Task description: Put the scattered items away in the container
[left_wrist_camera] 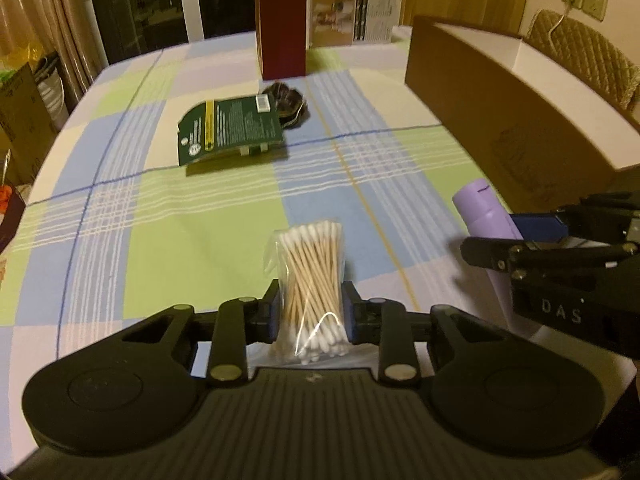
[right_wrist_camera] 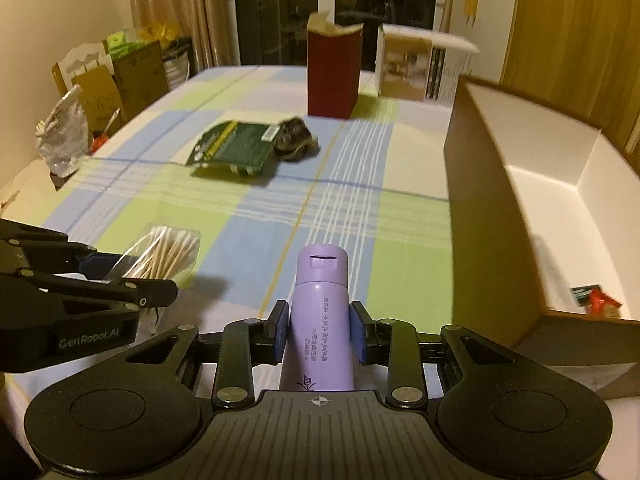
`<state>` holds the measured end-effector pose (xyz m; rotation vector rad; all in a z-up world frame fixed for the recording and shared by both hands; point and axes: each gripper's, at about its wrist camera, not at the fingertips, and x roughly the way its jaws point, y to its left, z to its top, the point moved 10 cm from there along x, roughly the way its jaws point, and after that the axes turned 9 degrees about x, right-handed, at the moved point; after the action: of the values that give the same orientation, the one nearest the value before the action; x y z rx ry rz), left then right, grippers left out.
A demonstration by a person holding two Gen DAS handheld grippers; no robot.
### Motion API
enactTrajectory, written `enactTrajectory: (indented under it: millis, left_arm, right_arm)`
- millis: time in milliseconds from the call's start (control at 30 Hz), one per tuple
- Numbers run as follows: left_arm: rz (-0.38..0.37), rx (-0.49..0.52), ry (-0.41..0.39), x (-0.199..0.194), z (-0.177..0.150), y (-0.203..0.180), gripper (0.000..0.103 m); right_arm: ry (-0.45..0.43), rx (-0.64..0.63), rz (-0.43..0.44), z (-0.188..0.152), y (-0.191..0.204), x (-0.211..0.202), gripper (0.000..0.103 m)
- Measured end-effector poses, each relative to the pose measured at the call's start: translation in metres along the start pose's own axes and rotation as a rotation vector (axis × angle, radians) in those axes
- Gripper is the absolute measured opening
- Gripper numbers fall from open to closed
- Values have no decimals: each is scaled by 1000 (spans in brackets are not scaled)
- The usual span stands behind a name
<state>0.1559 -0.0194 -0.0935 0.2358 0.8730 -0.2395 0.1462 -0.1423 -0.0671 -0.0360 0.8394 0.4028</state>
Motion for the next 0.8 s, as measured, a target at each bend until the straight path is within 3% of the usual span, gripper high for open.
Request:
enactTrajectory:
  millis: [467,800]
  left_arm:
    - [-6,43,-94,-62,18,-46,25]
    - [-26,70,-122,-85,23,-75,25]
  right_arm:
    - [-104,64,-11,5,-16,-70,34]
    - [-147,102,-33,7,-32,-97,34]
